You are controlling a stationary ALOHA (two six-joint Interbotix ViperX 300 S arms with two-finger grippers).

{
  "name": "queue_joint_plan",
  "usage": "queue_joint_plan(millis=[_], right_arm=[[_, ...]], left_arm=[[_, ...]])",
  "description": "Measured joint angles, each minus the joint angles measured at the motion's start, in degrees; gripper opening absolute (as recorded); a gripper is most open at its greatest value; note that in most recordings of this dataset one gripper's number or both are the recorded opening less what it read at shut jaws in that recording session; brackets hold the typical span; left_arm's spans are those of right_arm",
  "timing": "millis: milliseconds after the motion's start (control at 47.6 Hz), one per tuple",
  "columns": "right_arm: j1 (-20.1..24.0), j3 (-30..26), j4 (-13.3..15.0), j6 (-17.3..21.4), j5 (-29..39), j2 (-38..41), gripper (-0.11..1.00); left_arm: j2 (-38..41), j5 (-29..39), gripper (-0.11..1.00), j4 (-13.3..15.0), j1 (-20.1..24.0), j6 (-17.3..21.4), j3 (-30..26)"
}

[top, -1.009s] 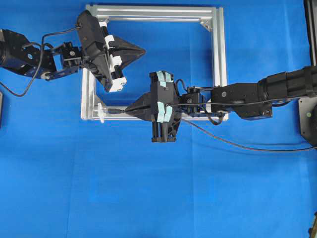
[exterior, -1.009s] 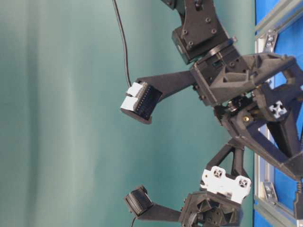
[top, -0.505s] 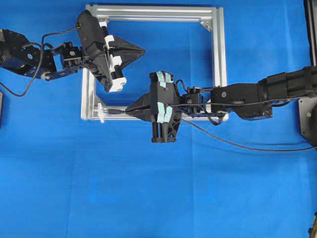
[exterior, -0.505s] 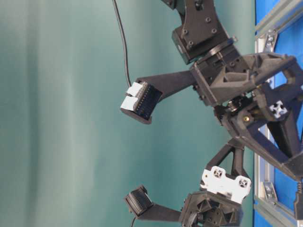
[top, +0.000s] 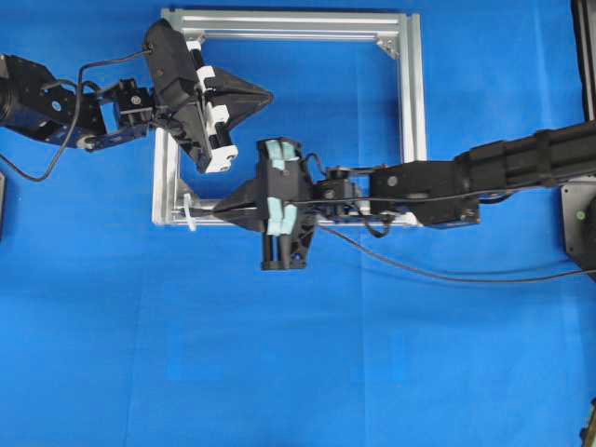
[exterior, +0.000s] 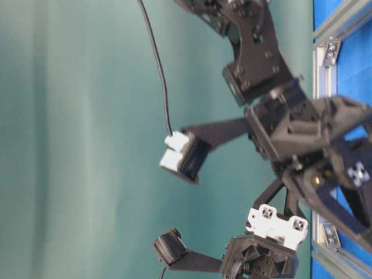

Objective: Insert the wire through the string loop located on the left side.
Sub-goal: 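Push the plug through the white loop with the right gripper, then move the left gripper to the plug tip beyond the loop and grasp it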

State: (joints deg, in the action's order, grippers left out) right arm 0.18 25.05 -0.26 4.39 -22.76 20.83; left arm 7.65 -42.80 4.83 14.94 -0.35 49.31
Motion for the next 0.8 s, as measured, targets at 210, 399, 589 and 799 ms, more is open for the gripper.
queue_joint_plan(millis=[210, 399, 589, 799], right_arm=[[-0.09, -4.22, 0.26, -0.18, 0.18, 2.99, 0.0], [-0.09, -5.1, 0.53, -0.18, 0.44, 3.25, 0.0], [-0.09, -5.1, 0.53, -0.09, 0.53, 3.34, 0.0], [-0.09, -5.01, 0.44, -0.09, 0.44, 3.25, 0.0]], left_arm=[[0.0, 0.0, 0.0, 0.0, 0.09, 0.0, 0.0], [0.0, 0.0, 0.0, 0.0, 0.0, 0.0, 0.0], [0.0, 0.0, 0.0, 0.0, 0.09, 0.0, 0.0], [-0.7, 0.0, 0.0, 0.0, 0.0, 0.0, 1.32]])
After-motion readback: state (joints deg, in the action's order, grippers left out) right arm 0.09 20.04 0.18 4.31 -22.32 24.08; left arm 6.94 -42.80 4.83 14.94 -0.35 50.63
